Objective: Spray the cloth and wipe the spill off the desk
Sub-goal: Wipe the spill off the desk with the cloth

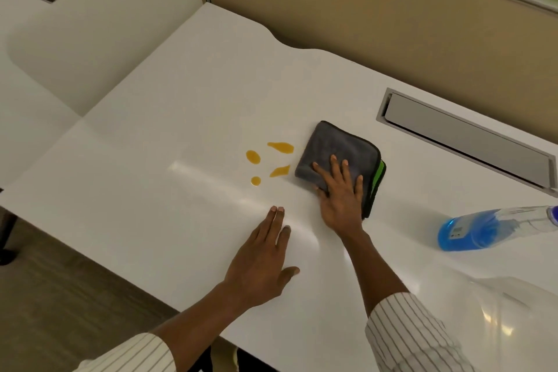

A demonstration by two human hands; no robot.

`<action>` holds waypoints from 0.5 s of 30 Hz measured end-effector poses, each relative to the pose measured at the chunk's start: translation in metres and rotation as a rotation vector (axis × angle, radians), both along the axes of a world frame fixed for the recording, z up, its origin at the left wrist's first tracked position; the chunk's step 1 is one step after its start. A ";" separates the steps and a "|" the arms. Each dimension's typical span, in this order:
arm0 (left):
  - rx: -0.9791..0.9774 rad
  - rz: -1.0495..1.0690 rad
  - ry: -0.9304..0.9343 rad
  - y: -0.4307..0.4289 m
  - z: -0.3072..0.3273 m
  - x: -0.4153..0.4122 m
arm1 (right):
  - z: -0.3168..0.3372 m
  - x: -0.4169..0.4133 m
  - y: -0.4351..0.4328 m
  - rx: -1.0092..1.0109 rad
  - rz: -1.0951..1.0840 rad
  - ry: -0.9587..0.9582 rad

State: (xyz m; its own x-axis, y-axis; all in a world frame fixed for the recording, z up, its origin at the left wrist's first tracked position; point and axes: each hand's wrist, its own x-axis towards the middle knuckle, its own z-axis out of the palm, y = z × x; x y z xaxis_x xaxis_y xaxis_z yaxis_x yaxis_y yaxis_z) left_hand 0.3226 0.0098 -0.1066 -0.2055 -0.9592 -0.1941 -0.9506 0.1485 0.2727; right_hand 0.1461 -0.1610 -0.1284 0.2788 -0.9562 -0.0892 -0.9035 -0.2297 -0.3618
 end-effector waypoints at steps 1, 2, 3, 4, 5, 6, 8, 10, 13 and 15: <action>-0.005 -0.003 -0.015 -0.001 0.000 0.000 | 0.000 0.006 0.009 -0.002 -0.064 0.009; -0.007 -0.005 -0.027 -0.002 0.002 0.001 | 0.001 0.013 0.019 0.002 -0.128 0.015; -0.006 -0.005 -0.031 -0.003 0.003 0.002 | 0.001 0.021 0.030 0.013 -0.172 0.017; 0.003 -0.002 -0.025 -0.003 0.004 0.002 | 0.002 0.028 0.040 0.021 -0.171 0.015; 0.021 0.003 -0.012 -0.003 0.005 0.003 | 0.001 0.034 0.047 0.020 -0.118 0.011; 0.034 0.013 0.002 -0.001 0.005 0.004 | 0.000 0.037 0.051 0.006 -0.018 0.009; 0.018 0.032 0.001 0.001 0.003 0.006 | -0.004 0.035 0.041 -0.038 0.203 0.011; 0.006 0.030 -0.006 0.001 0.002 0.007 | -0.005 0.030 0.014 -0.055 0.294 0.006; 0.003 0.013 -0.029 0.000 0.005 0.006 | -0.004 0.031 -0.017 -0.037 0.176 0.038; 0.016 0.009 -0.017 -0.001 0.009 0.005 | -0.003 0.034 -0.019 -0.016 0.035 0.047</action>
